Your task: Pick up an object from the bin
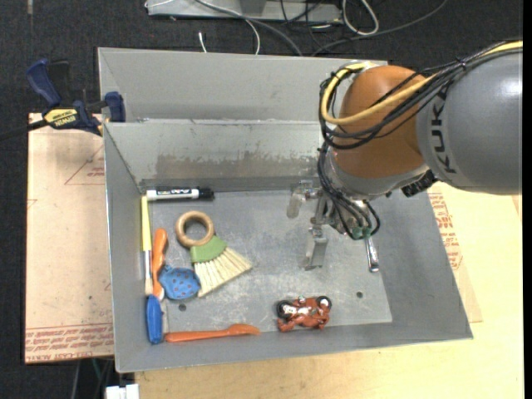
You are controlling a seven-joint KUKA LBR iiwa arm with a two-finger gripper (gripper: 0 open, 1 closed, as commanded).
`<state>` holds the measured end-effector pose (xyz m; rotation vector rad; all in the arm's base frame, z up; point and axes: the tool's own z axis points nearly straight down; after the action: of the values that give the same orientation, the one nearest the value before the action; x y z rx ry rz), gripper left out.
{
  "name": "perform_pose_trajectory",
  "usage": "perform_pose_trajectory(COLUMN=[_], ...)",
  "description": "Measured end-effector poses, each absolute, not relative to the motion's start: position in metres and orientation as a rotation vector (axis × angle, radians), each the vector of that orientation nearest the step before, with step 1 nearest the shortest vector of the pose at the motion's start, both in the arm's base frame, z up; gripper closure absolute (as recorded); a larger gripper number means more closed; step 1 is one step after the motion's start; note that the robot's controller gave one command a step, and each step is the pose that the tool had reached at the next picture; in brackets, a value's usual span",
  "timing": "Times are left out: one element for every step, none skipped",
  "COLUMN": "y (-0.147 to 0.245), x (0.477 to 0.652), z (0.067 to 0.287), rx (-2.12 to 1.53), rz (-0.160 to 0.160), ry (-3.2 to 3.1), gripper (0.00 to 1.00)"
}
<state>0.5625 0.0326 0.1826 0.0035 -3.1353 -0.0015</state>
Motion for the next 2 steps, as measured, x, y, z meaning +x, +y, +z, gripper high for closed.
perform_pose_trajectory(y=[0.032, 0.012], x=[0.564, 0.504], z=[0.187, 0.148], rx=[0.002, 0.391], rz=[-0.002, -0.004], ry=[-3.143, -3.115], gripper=[0.00, 0.00])
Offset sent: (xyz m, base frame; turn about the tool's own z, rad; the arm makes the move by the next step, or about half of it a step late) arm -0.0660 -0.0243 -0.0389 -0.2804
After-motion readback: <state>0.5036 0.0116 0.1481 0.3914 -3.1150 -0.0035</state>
